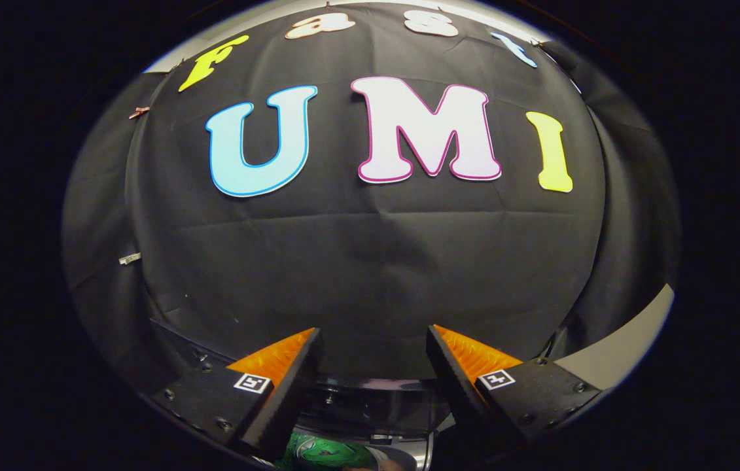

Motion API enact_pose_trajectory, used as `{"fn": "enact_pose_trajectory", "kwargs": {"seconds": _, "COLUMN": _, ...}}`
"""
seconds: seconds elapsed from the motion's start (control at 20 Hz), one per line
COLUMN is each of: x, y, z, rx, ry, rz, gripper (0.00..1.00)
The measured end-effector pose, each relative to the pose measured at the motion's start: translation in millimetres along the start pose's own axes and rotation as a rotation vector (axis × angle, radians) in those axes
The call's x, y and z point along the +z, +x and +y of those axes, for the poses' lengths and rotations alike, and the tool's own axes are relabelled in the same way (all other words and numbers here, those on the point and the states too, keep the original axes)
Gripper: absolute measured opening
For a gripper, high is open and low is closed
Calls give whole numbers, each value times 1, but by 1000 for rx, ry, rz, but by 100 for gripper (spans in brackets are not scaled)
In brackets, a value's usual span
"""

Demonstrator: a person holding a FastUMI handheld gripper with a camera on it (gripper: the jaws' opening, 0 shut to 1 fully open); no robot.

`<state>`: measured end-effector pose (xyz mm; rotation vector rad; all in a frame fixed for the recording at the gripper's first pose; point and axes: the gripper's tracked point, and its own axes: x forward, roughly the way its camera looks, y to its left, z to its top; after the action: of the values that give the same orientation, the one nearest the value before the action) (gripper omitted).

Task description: Put the clothes into the washing machine and then close the washing machine lid.

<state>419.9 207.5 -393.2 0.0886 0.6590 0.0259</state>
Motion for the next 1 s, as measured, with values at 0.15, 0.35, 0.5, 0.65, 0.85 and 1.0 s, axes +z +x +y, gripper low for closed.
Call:
{"fn": "enact_pose_trajectory", "kwargs": {"seconds": 0.15, "x": -6, "y": 3, "z": 2, "rx": 4, "ry": -14, "rz": 13, "gripper": 100}}
{"fn": "enact_pose_trajectory", "kwargs": {"seconds": 0.35, "x": -14, "y": 4, "z": 1, "rx": 21, "ry": 16, "rz": 58, "gripper": 100}}
{"fn": "enact_pose_trajectory", "kwargs": {"seconds": 0.5, "x": -16, "y": -6, "z": 2, "rx": 24, "ry": 15, "rz": 70, "gripper": 99}}
{"fn": "enact_pose_trajectory", "kwargs": {"seconds": 0.65, "x": -21, "y": -20, "z": 3, "rx": 20, "ry": 20, "rz": 80, "gripper": 100}}
{"fn": "enact_pose_trajectory", "kwargs": {"seconds": 0.85, "x": -30, "y": -46, "z": 4, "rx": -9, "ry": 20, "rz": 87, "gripper": 100}}
{"fn": "enact_pose_trajectory", "kwargs": {"seconds": 1.0, "x": -43, "y": -73, "z": 7, "rx": -21, "ry": 13, "rz": 91, "gripper": 100}}
